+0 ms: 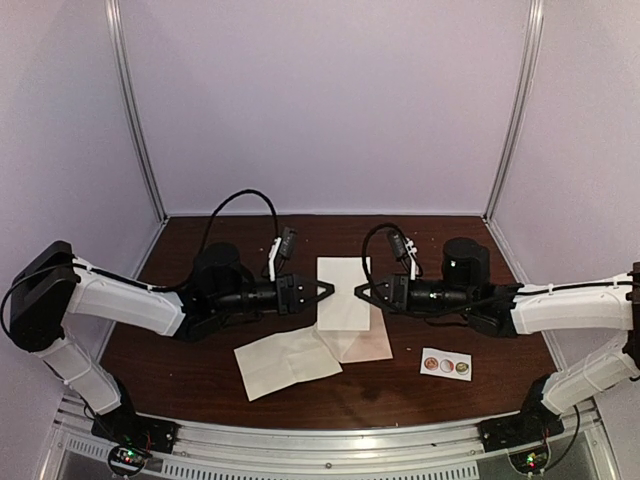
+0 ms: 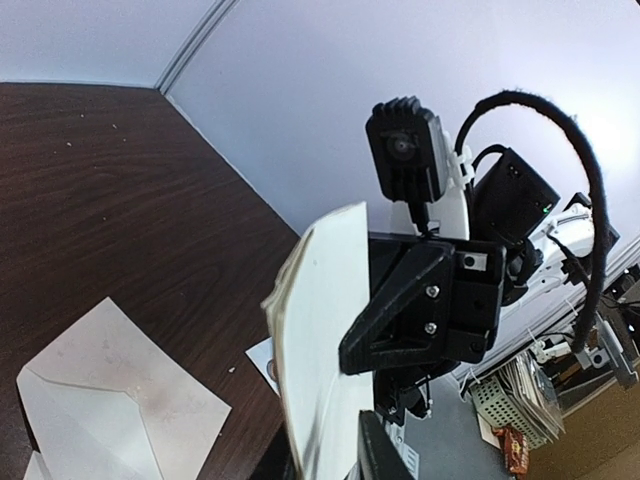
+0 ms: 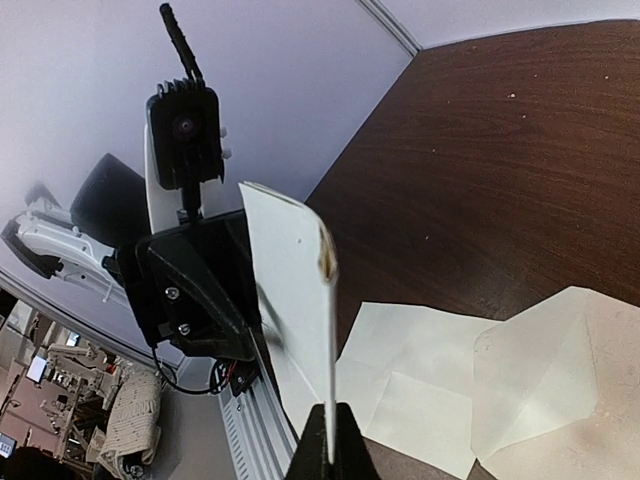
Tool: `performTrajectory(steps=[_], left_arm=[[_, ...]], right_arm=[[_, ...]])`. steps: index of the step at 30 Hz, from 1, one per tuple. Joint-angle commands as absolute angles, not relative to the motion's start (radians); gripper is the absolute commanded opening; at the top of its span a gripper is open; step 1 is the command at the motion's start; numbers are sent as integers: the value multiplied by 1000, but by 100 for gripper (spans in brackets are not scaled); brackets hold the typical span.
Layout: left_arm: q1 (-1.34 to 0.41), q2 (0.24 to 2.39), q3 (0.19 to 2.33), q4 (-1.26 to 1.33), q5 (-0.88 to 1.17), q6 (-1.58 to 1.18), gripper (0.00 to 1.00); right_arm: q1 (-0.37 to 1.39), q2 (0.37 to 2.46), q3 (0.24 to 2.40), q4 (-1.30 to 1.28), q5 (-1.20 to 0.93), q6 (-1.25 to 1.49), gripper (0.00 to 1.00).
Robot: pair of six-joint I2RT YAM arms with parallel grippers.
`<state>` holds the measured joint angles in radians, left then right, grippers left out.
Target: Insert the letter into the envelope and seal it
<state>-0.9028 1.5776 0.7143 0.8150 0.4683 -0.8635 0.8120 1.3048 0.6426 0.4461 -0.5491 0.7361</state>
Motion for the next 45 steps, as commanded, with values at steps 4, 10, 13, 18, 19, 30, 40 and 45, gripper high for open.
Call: performTrajectory(steps=[4, 10, 13, 18, 19, 30, 40, 45], left_arm=[[-919, 1551, 734, 775, 459, -831, 22], [-923, 1545, 732, 760, 432, -829, 5], [-928, 1547, 753, 711, 404, -811, 0], [-959, 1546, 809, 563, 277, -788, 0], [-963, 1545, 816, 541, 247, -794, 0], [-989, 1559, 846, 477, 155, -819, 0], [-989, 1560, 854, 271, 16, -944, 0], [-989, 1610, 873, 222, 16, -1004, 0]], right_arm=[[816, 1286, 660, 465, -518, 720, 0], [816, 1274, 667, 421, -492, 699, 0], [818, 1274, 674, 389, -464, 685, 0], [848, 1298, 728, 271, -336, 666, 0], [858, 1305, 740, 256, -308, 668, 0], [955, 1432, 857, 209, -178, 704, 0], [935, 1378, 804, 137, -76, 709, 25], [889, 1340, 728, 144, -102, 716, 45]])
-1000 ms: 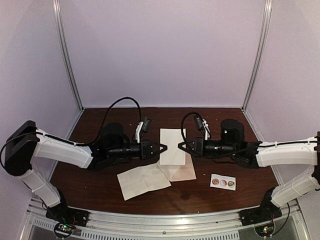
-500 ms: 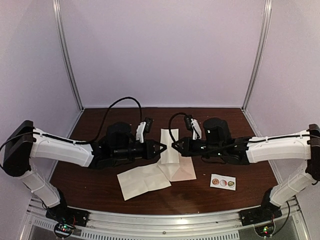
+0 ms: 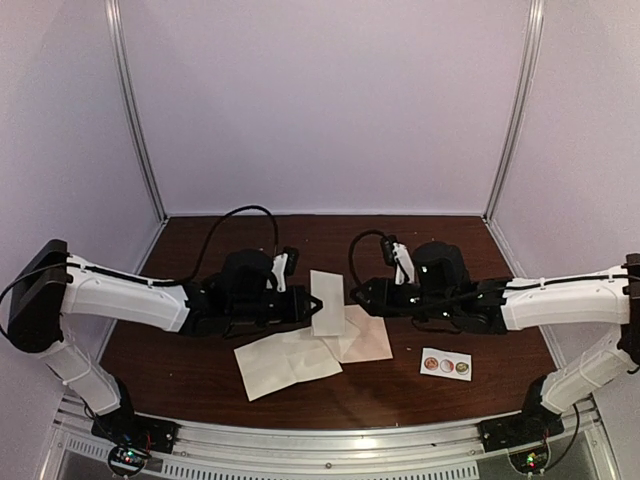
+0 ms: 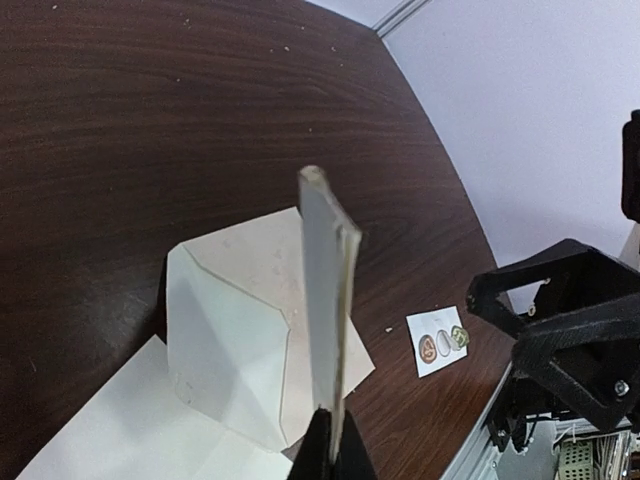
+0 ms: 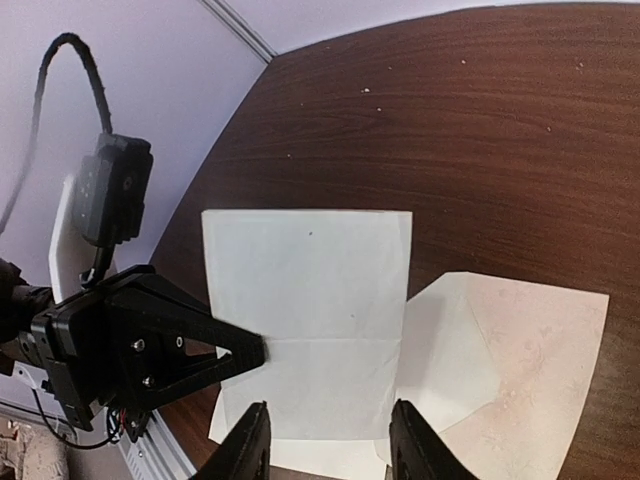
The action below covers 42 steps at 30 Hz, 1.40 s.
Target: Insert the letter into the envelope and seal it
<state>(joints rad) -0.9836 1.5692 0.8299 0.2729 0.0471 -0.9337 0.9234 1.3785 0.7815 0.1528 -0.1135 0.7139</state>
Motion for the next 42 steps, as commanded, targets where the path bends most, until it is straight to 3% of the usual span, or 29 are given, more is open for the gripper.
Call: performTrajectory(steps=[1, 7, 42], left_arm=[[-989, 1625, 889, 205, 17, -1012, 0], [-989, 1701, 969, 94, 15, -1052, 0], [-953, 1827, 1043, -67, 48, -1031, 0]], right_arm=[[879, 1338, 717, 142, -109, 718, 47], [828, 1346, 667, 134, -139, 728, 53], [781, 1607, 638, 222, -318, 774, 55]])
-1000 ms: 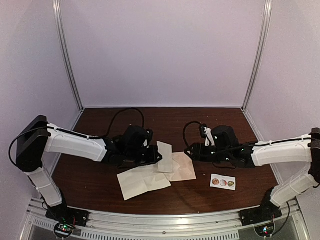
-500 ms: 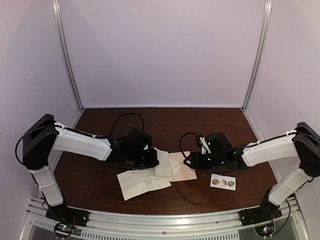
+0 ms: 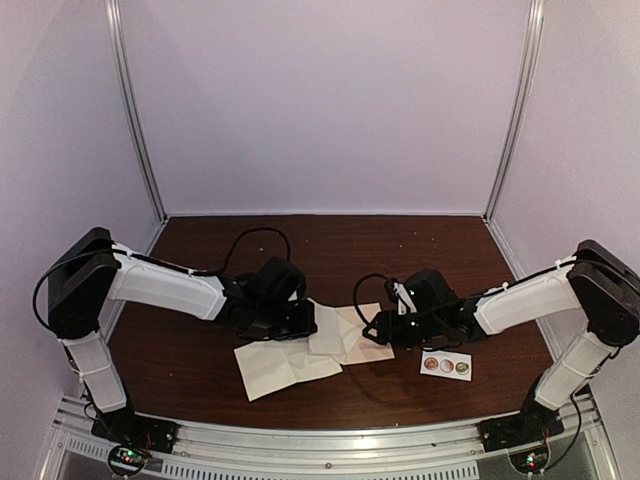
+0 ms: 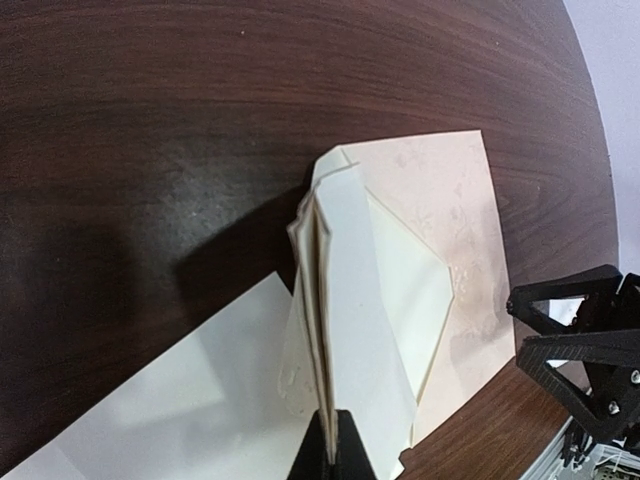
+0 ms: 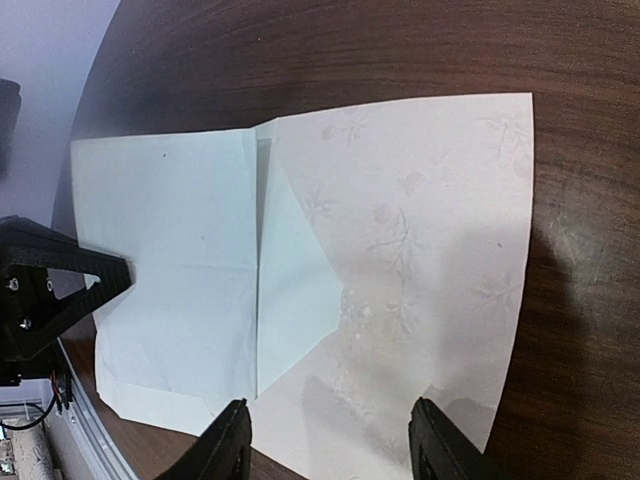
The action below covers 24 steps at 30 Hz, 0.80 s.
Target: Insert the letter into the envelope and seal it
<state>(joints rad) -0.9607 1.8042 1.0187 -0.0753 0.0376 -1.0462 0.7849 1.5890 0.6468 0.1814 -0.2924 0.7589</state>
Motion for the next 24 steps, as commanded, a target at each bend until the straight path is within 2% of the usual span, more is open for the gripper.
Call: performTrajectory(steps=[1, 24], left_arm=[[-952, 1830, 1043, -65, 48, -1032, 0], [-952, 1867, 1049, -14, 93, -1050, 0]], right_arm=[[780, 1610, 636, 226, -322, 777, 55], [781, 1630, 608, 282, -357, 810, 55]])
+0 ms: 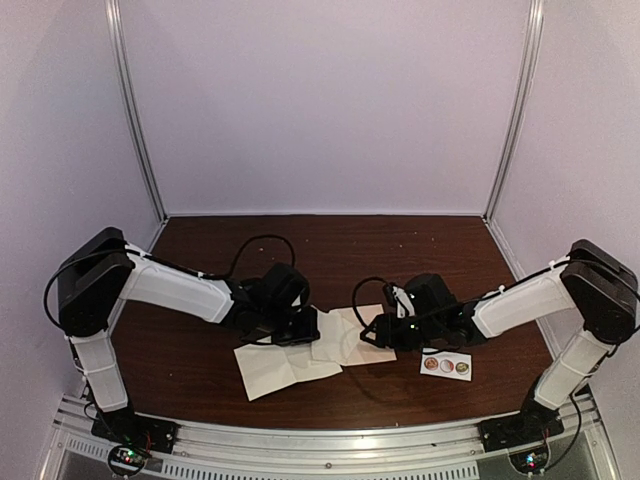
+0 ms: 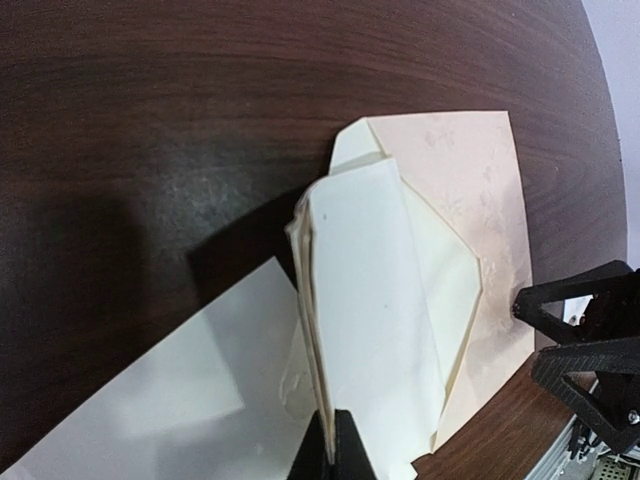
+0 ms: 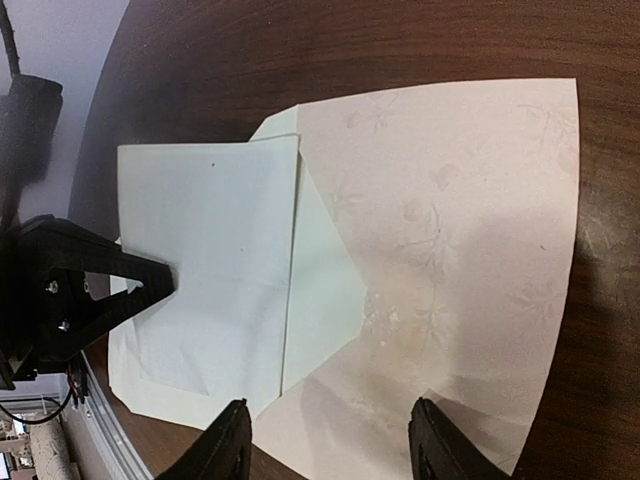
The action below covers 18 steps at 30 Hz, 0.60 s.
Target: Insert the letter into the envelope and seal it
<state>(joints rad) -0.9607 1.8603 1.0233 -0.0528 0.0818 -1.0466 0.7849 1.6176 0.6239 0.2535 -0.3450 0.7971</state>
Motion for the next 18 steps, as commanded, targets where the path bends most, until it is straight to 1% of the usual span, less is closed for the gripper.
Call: performTrajectory(steps=[1, 8, 18], left_arm=[[-953, 1867, 1050, -15, 94, -1052, 0], [-952, 1834, 1017, -40, 78, -1104, 0], [-951, 1818, 1006, -69, 114, -1151, 0]], right_arm=[[781, 1631, 607, 283, -357, 811, 55], [780, 1620, 596, 265, -313, 813, 55], [783, 1617, 595, 255, -295, 802, 55]])
